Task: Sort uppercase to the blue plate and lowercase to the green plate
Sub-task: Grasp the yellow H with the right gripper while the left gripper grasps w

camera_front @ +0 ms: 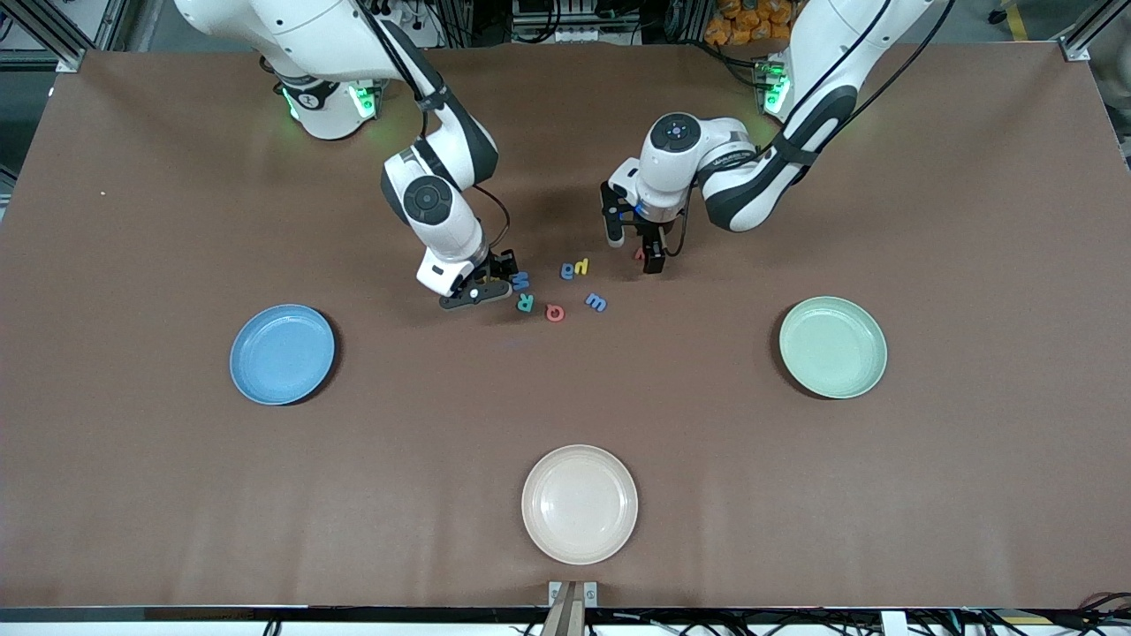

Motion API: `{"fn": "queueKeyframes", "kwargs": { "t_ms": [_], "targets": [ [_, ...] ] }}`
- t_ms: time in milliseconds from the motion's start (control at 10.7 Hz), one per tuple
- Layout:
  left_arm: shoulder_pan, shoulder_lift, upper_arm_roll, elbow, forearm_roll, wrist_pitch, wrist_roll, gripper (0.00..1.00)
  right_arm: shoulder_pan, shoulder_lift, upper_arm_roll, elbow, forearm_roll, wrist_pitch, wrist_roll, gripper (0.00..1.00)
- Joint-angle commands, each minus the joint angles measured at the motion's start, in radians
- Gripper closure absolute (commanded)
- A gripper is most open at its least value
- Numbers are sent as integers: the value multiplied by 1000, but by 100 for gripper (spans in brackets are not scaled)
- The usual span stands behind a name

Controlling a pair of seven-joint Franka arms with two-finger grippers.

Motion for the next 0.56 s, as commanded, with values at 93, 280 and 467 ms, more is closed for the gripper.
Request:
{"fn": "queueKeyframes", "kwargs": {
  "t_ms": [93, 280, 467],
  "targets": [
    [-28, 20, 22, 6, 32, 16, -19, 10, 10, -16, 7, -28, 12, 9, -20, 31],
    [-31, 20, 32, 7, 32, 16, -19, 13, 13, -12, 8, -31, 12, 11, -27, 48],
    [-40, 21, 40, 11, 32, 16, -19, 16, 13, -2, 8, -31, 7, 12, -32, 58]
  ]
}}
